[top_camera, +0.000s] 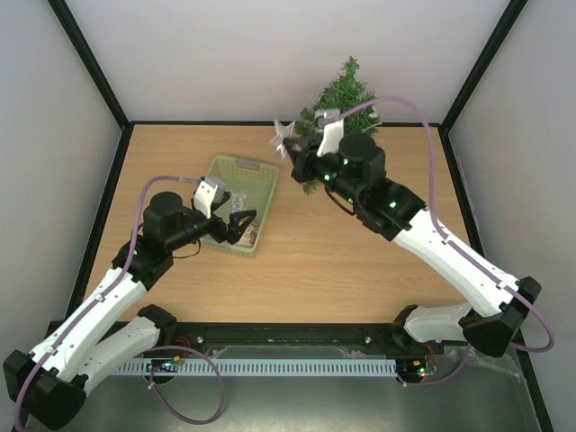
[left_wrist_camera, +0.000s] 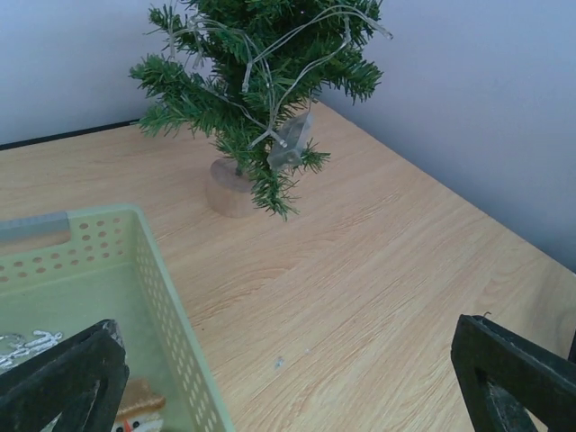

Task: Decorate the small christmas tree
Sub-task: Place the decoration item on the Christmas tree.

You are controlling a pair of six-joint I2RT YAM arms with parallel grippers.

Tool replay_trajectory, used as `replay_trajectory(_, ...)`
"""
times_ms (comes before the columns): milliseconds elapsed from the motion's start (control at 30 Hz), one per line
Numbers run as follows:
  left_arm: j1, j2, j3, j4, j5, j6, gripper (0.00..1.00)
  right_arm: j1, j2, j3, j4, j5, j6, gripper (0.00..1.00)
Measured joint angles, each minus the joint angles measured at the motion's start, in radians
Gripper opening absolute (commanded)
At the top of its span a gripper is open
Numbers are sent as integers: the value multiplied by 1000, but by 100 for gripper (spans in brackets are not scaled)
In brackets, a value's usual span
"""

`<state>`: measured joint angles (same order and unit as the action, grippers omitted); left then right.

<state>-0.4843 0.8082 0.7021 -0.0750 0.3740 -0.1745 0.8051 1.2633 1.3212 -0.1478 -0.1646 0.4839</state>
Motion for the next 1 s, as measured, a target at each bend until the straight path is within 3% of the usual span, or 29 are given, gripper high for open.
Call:
replay_trajectory(267,0,-22,0,-43,-32,71,99,-42,109,470,-200,329,-240,2)
replay_trajectory(533,0,-46,-2,-95,-58,130,99,-203,331,872,-357,445,-371,2)
replay_trajectory(1000,0,-41,-13,-105,-63,164,100,-434,481,995,-425,333,-421,2)
